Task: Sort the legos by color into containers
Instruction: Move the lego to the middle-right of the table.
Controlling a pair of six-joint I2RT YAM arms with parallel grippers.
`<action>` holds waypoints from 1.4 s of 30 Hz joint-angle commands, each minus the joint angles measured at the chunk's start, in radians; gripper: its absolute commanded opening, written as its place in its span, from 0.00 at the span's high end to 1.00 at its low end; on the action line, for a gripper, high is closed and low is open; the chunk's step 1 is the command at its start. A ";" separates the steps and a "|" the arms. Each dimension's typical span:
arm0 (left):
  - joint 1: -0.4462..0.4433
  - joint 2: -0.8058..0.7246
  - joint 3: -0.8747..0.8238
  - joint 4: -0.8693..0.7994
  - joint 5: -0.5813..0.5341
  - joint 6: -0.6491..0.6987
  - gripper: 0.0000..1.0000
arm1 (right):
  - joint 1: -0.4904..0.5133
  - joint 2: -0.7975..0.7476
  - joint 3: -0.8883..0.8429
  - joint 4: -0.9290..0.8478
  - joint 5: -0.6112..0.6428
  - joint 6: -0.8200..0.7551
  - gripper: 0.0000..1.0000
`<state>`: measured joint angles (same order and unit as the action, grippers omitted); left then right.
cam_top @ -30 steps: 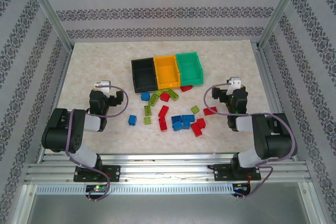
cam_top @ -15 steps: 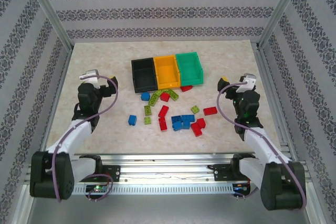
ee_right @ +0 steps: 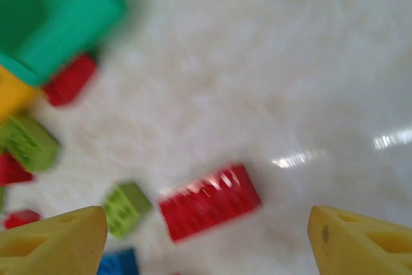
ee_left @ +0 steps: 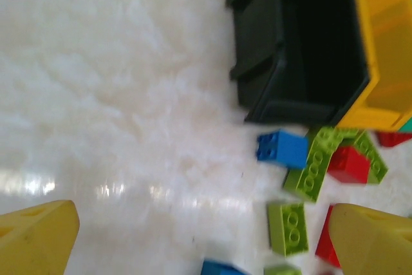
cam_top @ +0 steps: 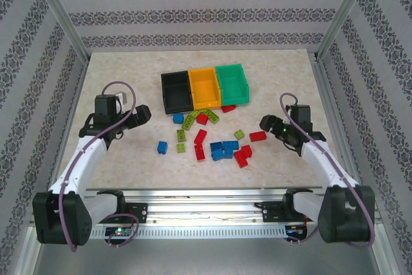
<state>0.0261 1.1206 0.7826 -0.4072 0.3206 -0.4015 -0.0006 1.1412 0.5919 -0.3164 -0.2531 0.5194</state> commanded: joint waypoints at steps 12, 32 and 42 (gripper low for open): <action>0.012 0.009 0.013 -0.335 0.012 0.096 0.00 | 0.137 0.138 0.072 -0.089 0.130 0.107 0.25; 0.007 -0.039 -0.008 -0.329 0.011 0.089 0.00 | 0.308 0.505 0.307 -0.107 0.250 0.094 0.38; 0.007 -0.063 -0.011 -0.326 -0.003 0.084 0.00 | 0.342 0.504 0.377 -0.167 0.273 0.045 0.40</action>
<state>0.0280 1.0782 0.7795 -0.7193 0.3325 -0.3325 0.3305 1.6764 0.9451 -0.4309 -0.0135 0.5877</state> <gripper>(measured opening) 0.996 0.590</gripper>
